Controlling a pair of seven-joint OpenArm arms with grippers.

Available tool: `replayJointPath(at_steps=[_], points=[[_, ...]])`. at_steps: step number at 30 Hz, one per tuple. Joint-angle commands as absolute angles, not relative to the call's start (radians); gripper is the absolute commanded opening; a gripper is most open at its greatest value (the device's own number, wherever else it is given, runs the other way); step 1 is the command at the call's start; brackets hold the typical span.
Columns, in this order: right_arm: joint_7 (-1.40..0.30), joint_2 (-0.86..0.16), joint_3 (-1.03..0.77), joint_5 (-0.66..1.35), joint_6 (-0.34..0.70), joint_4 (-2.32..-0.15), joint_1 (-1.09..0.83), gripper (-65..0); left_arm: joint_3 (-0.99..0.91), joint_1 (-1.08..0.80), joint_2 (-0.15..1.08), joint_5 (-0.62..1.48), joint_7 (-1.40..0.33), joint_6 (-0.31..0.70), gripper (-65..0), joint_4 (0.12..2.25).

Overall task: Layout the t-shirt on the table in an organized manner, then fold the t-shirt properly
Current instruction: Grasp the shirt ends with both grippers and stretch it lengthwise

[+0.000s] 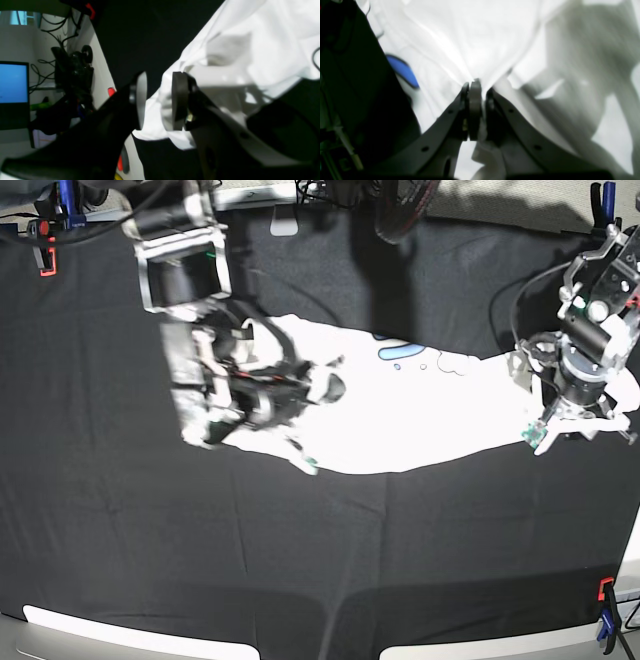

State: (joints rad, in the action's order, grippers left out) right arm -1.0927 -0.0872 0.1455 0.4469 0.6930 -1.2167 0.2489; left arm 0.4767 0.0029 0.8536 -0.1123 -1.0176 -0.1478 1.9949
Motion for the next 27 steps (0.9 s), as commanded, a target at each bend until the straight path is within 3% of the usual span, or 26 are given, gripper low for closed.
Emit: replayJointPath(at_steps=[1, 6, 17, 23, 27], points=[[-1.099, -0.121, 0.143, 0.423, 0.698, -1.240, 0.263, -65.0, 0.464, 0.020, 0.870, -0.141, -1.000, -0.156, -49.5, 2.003], [-1.095, -0.245, 0.068, 0.423, 0.698, -1.250, 0.258, -65.0, 0.464, 0.020, 0.866, -0.141, -0.998, -0.156, -49.5, 2.002], [-1.104, -0.400, -0.368, 0.509, 0.698, -1.250, 0.263, -65.0, 0.464, 0.017, 0.856, -0.107, -1.006, -0.152, -49.5, 2.003], [-1.119, -0.437, -0.402, 0.528, 0.698, -1.250, 0.263, -65.0, 0.464, 0.016, 0.846, 0.101, -1.056, -0.011, -49.5, 2.003], [-1.119, -0.458, -0.402, 0.528, 0.698, -1.250, 0.263, -65.0, 0.464, 0.009, 0.865, 0.301, -1.138, 0.190, -49.3, 2.003]])
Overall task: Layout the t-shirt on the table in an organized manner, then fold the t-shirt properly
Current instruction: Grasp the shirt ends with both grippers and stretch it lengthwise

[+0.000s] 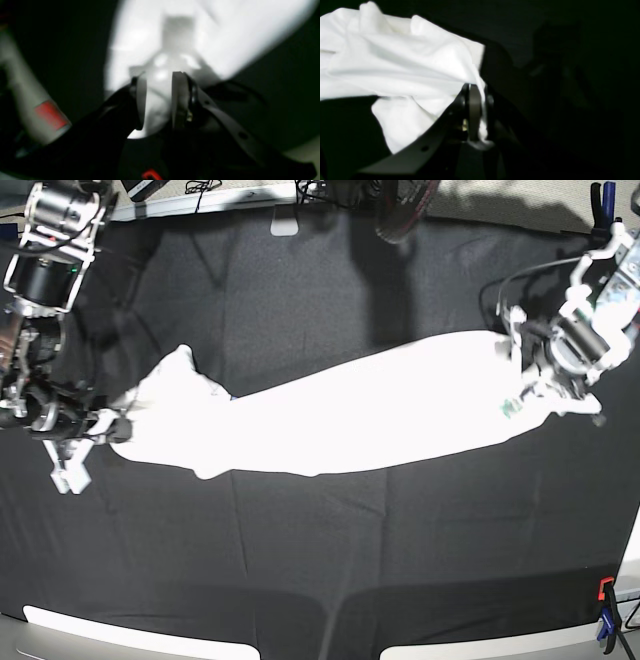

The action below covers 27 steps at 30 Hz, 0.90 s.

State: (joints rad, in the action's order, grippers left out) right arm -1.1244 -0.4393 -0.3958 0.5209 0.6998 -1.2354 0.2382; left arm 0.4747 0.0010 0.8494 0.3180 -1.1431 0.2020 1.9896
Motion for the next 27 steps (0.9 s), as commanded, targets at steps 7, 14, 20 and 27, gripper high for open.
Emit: replayJointPath(at_steps=[7, 14, 20, 27], points=[[-1.120, -0.463, -0.402, 0.528, 0.698, -1.250, 0.263, -65.0, 0.464, -0.070, 0.936, 0.279, -1.026, 0.307, -32.0, 2.002], [-1.127, -0.463, -0.402, 0.528, 0.698, -1.250, 0.263, -65.0, 0.464, -0.071, 0.860, 0.304, -0.805, 0.304, -31.7, 2.002], [-1.139, -0.463, -0.402, 0.528, 0.698, -1.250, 0.263, -65.0, 0.464, -0.036, 0.783, 0.167, -0.788, 0.307, -31.7, 1.862], [-1.137, -0.462, -0.402, 0.536, 0.698, -1.250, 0.263, -65.0, 0.464, 0.017, 0.782, 0.320, -0.925, 0.336, -32.0, 1.689]])
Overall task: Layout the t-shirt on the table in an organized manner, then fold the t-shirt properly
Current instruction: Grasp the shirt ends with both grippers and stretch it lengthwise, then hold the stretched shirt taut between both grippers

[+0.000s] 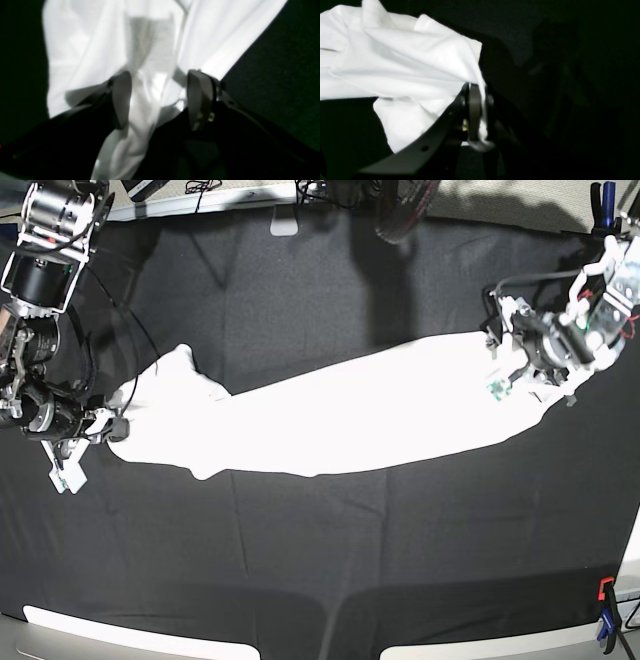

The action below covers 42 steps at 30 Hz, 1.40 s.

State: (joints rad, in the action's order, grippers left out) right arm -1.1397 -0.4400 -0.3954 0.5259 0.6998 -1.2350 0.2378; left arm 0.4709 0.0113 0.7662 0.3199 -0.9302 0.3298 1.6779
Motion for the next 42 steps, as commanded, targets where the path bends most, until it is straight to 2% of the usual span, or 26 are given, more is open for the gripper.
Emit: replayJointPath(at_steps=[1, 4, 9, 13, 24, 26, 28, 31, 34, 38, 42], points=[[-1.134, -0.463, -0.402, 0.535, 0.698, -1.250, 0.263, -65.0, 0.464, 0.017, 0.782, 0.372, -0.951, 0.373, -32.2, 1.704], [-1.132, -0.463, -0.402, 0.535, 0.698, -1.250, 0.263, -65.0, 0.464, 0.017, 0.782, 0.507, -0.972, 0.439, -32.2, 1.769], [-1.132, -0.463, -0.402, 0.535, 0.698, -1.250, 0.263, -65.0, 0.464, 0.017, 0.782, 0.523, -0.952, 0.439, -32.2, 1.853], [-1.133, -0.463, -0.402, 0.535, 0.698, -1.250, 0.263, -65.0, 0.464, 0.017, 0.781, 0.445, -0.912, 0.434, -32.2, 1.827], [-1.132, -0.462, -0.402, 0.536, 0.698, -1.250, 0.263, -65.0, 0.464, 0.014, 0.782, 0.443, -0.916, 0.434, -32.2, 1.679], [-1.131, -0.462, -0.402, 0.535, 0.698, -1.249, 0.263, -65.0, 0.464, 0.014, 0.781, 0.468, -0.910, 0.460, -34.7, 1.683], [-1.130, -0.462, -0.402, 0.536, 0.698, -1.249, 0.263, -65.0, 0.464, 0.014, 0.781, 0.472, -0.884, 0.503, -41.6, 1.683], [-1.130, -0.462, -0.402, 0.536, 0.698, -1.250, 0.263, -65.0, 0.464, 0.014, 0.781, 0.466, -0.857, 0.506, -50.9, 1.683], [-1.131, -0.462, -0.402, 0.537, 0.698, -1.250, 0.263, -65.0, 0.464, 0.014, 0.772, 0.347, -0.839, 0.505, -51.8, 1.683], [-1.154, -0.459, -0.402, 0.691, 0.698, -1.249, 0.263, -65.0, 0.464, 0.014, 0.756, 0.227, -0.845, 0.466, -59.0, 1.683], [-1.154, -0.448, -0.402, 0.788, 0.698, -1.249, 0.263, -65.0, 0.464, 0.014, 0.757, 0.229, -0.847, 0.457, -57.2, 1.684]])
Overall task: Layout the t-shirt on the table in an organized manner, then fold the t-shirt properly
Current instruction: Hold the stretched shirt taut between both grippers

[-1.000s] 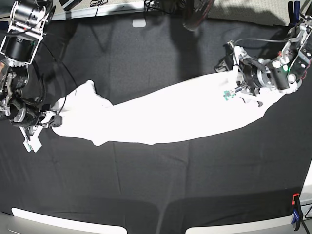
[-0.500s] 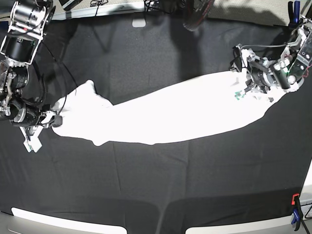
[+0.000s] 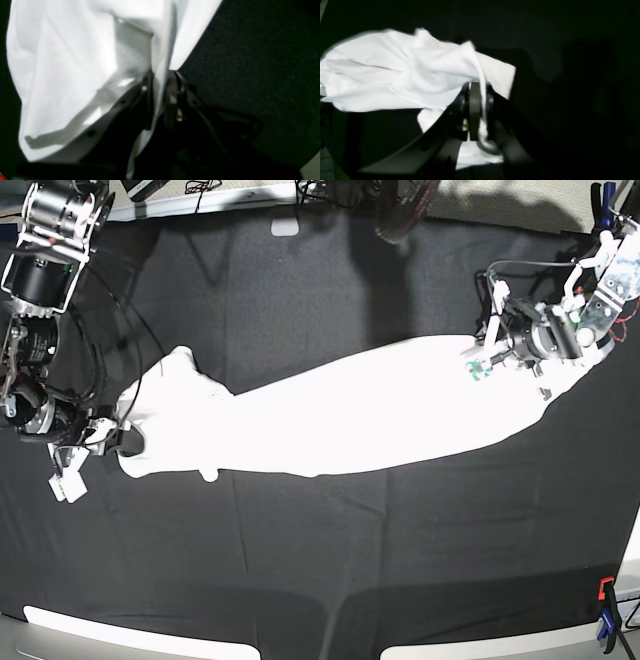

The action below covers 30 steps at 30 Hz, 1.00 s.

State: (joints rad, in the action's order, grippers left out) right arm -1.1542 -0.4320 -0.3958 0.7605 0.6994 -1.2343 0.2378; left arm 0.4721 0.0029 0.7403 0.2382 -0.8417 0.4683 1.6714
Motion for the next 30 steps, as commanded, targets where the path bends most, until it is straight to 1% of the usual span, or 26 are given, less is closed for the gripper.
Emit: replayJointPath(at_steps=[1, 4, 8, 15, 16, 17, 18, 20, 21, 25, 27, 30], points=[[-1.154, -0.443, -0.402, 0.789, 0.698, -1.249, 0.263, -65.0, 0.464, 0.014, 0.757, 0.229, -0.847, 0.457, -56.0, 1.684], [-1.159, -0.437, -0.402, 0.784, 0.698, -1.249, 0.263, -65.0, 0.464, 0.014, 0.757, 0.241, -0.843, 0.456, -55.7, 1.684], [-1.162, -0.437, -0.402, 0.785, 0.698, -1.249, 0.263, -65.0, 0.464, 0.014, 0.757, 0.306, -0.842, 0.456, -55.7, 1.684], [-1.179, -0.438, -0.402, 0.785, 0.698, -1.249, 0.263, -65.0, 0.464, 0.014, 0.757, 0.315, -0.836, 0.457, -55.7, 1.684], [-1.179, -0.437, -0.402, 0.785, 0.698, -1.249, 0.263, -65.0, 0.464, 0.014, 0.757, 0.315, -0.838, 0.457, -56.6, 1.684], [-1.179, -0.437, -0.402, 0.785, 0.698, -1.249, 0.263, -65.0, 0.464, 0.014, 0.757, 0.315, -0.852, 0.456, -62.8, 1.683], [-1.179, -0.438, -0.402, 0.786, 0.698, -1.249, 0.263, -65.0, 0.464, 0.015, 0.756, 0.315, -0.877, 0.456, -65.0, 1.684], [-1.172, -0.439, -0.402, 0.799, 0.698, -1.250, 0.263, -65.0, 0.464, 0.020, 0.759, 0.297, -0.921, 0.456, -65.0, 1.684], [-1.166, -0.442, -0.402, 0.826, 0.698, -1.251, 0.263, -65.0, 0.464, 0.023, 0.762, 0.265, -0.925, 0.437, -65.0, 1.684], [-1.169, -0.466, -0.402, 0.948, 0.698, -1.271, 0.286, -65.0, 0.464, 0.048, 0.768, 0.097, -0.920, 0.237, -65.0, 1.684], [-1.169, -0.476, -0.402, 0.987, 0.698, -1.271, 0.308, -65.0, 0.464, 0.070, 0.768, 0.066, -0.920, 0.208, -65.0, 1.684], [-1.185, -0.476, -0.402, 1.006, 0.698, -1.272, 0.347, -65.0, 0.464, 0.103, 0.768, 0.068, -0.922, 0.208, -65.0, 1.684]])
